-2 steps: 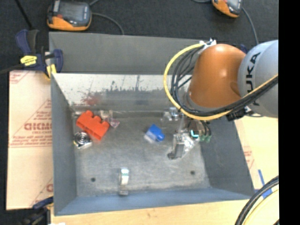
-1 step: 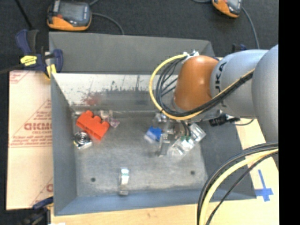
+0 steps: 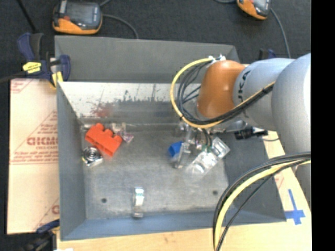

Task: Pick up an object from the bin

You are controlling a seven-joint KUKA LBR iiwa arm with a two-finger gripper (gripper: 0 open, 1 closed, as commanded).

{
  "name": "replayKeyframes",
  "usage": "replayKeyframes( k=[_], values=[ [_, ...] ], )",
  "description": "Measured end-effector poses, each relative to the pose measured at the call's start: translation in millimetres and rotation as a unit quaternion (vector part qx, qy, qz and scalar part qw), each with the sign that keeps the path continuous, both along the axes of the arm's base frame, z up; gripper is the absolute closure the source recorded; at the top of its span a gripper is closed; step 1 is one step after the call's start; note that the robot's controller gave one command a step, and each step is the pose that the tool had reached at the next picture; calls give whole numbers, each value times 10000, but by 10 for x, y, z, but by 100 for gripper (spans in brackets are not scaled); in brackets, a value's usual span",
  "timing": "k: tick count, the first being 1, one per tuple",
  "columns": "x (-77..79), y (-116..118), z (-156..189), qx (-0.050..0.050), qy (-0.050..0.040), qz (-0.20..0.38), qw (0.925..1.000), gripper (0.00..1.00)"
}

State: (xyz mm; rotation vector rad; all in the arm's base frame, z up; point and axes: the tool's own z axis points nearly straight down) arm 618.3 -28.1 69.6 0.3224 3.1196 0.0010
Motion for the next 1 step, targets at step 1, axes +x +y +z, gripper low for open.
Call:
replayKeyframes(
  k=[1],
  values=[
    [-1,2,14,-4,-3,9,10000,100]
  ],
)
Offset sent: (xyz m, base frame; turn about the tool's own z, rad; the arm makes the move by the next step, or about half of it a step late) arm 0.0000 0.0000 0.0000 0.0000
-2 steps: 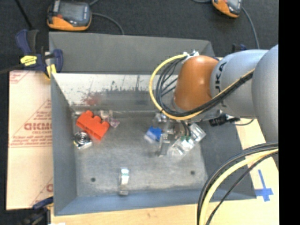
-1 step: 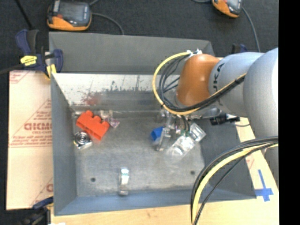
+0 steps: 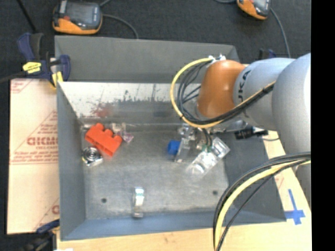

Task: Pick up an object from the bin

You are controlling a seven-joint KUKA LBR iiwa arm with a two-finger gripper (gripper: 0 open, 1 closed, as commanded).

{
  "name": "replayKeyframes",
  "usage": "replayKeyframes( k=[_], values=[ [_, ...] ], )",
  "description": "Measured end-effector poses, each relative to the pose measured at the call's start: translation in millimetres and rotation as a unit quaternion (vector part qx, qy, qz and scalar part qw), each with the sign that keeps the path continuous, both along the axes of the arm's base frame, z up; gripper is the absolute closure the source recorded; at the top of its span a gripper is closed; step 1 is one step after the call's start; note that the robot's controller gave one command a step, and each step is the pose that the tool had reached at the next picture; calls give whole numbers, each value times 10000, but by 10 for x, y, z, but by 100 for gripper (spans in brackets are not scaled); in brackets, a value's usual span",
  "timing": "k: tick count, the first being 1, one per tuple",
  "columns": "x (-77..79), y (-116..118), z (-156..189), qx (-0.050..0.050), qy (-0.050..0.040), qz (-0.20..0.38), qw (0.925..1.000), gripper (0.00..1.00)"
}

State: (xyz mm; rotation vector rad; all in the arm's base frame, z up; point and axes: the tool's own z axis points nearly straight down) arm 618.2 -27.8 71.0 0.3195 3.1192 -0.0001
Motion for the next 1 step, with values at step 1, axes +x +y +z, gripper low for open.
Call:
replayKeyframes(
  k=[1],
  values=[
    [-175,477,1524,11,-27,145,9999,100]
  ],
)
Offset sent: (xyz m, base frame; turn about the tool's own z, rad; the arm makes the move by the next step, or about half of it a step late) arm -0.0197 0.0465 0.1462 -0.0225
